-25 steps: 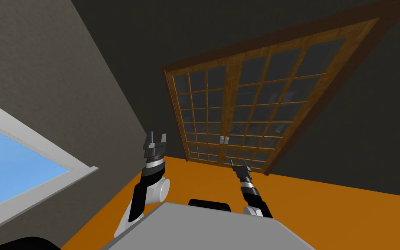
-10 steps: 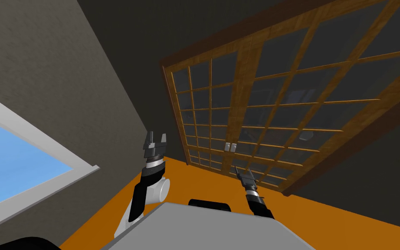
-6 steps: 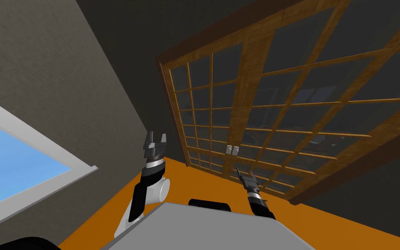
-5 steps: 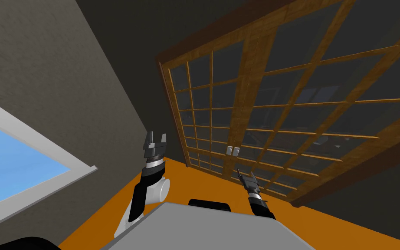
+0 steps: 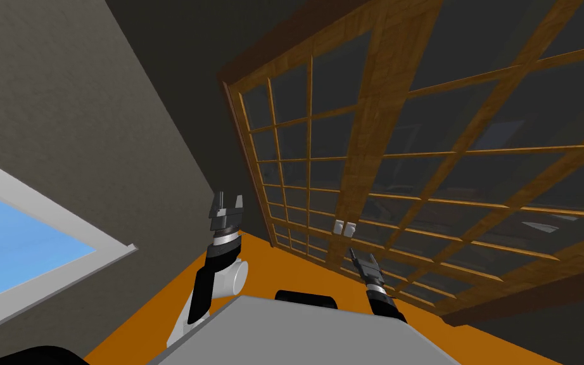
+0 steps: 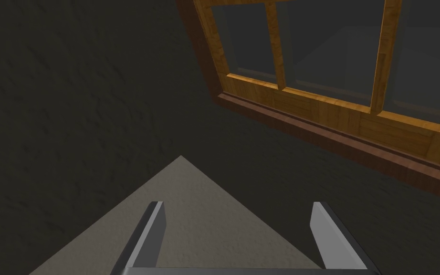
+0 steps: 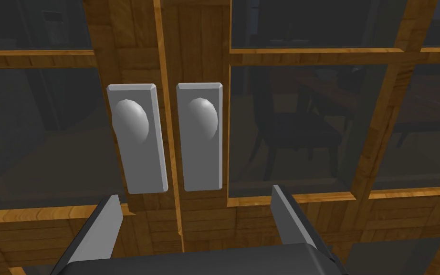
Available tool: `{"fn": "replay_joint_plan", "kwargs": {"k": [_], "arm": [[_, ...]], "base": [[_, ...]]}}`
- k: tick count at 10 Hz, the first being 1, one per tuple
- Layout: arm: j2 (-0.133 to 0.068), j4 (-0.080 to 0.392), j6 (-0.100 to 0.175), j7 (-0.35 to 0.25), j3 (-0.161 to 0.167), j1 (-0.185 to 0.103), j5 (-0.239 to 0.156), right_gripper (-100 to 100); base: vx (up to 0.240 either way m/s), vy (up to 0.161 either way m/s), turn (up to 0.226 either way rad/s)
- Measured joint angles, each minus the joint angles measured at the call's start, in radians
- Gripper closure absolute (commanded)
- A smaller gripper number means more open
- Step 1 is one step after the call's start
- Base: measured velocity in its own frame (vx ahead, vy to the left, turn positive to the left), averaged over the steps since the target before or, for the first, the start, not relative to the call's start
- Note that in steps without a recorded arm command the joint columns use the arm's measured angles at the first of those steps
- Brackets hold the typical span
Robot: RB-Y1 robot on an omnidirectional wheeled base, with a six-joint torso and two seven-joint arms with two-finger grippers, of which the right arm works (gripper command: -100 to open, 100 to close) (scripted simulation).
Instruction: Pull the door open
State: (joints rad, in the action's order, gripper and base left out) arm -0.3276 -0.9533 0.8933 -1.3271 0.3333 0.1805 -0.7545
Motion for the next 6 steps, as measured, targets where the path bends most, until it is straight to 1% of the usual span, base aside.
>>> {"fn": "replay_joint_plan", "kwargs": {"k": [2,3,4,6], "arm": [[-0.002,0.025,0.01,-0.006,-0.001,0.02,-0.001,-100],[-0.008,0.024,0.007,-0.007,-0.005,0.032,-0.005,-100],[-0.014,0.033,0.001,-0.007,-0.012,0.037,-0.01,-100],[-0.025,0.037,-0.005,-0.004,-0.025,0.076,-0.02,-100]], "base": [[-0.152,-0.003,-0.057],[-0.184,0.001,-0.048],[-0.186,-0.005,-0.073],[-0.119,0.0,-0.042]]}}
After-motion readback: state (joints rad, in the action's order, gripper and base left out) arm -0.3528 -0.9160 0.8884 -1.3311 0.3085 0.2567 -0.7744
